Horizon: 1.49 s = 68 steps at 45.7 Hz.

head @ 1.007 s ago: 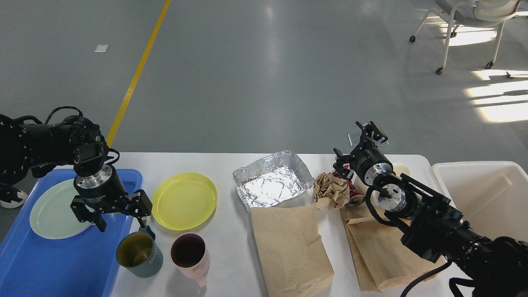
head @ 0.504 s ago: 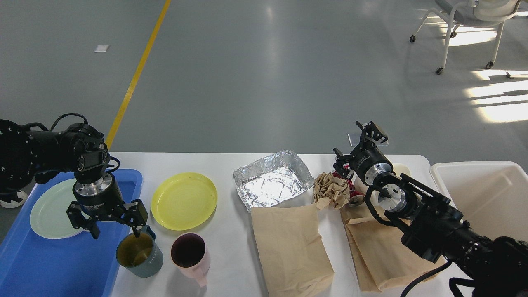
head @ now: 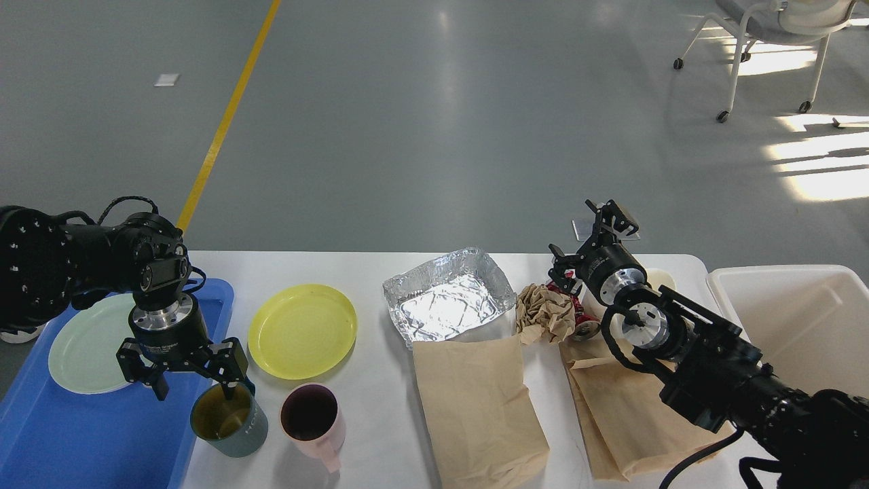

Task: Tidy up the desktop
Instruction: 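Lower the left gripper onto the dark-green mug and grasp it, then carry the dark-green mug with the left gripper onto the blue tray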

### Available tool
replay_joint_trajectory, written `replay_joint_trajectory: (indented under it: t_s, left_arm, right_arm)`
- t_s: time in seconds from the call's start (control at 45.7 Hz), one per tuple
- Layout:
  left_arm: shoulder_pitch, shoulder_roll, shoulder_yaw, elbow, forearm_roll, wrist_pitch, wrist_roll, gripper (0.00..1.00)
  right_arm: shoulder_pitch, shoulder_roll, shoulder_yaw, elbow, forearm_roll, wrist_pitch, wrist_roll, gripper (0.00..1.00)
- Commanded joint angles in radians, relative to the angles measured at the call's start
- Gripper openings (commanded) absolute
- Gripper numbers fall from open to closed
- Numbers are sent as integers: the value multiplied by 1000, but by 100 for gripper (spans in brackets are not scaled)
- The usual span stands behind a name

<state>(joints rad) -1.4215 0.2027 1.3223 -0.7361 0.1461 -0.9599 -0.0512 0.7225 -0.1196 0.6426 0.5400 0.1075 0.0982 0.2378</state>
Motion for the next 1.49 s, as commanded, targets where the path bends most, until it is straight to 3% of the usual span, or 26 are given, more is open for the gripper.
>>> replay_joint_trajectory:
  t_s: [0.0,0.328,0.569,1.073,1.467]
  left_arm:
    - [18,-16,-5,7,0,0,1,73]
    - [29,-25,-6,21,-2,0,-1,22]
    - [29,-25,-6,21,0,0,1,1]
    - [-13,-23,-3,-6,-2,0,-4,0]
    - [-192,50,6,-227,-2,0,-4,0]
  right_arm:
    - [0,0,0,0,-2,0,0,100]
    - [0,0,0,0,-2,0,0,100]
    - [0,0,0,0,0,0,0,100]
    - [0,0,0,0,-2,0,0,100]
    - [0,0,0,0,0,2,0,100]
